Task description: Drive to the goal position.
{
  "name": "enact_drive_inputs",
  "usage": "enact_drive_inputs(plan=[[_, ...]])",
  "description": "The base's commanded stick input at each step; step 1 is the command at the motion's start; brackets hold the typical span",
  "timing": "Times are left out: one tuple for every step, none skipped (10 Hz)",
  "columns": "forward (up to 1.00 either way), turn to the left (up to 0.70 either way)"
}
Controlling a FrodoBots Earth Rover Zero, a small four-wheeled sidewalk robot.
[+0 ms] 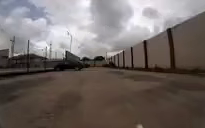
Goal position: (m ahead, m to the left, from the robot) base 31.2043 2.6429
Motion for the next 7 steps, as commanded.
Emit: enact_drive_inputs(plan=[[0.30,0.00],[0.30,0.00],[0.30,0.00],[0.30,0.00],[0.30,0.00],[0.30,0.00],[0.30,0.00]])
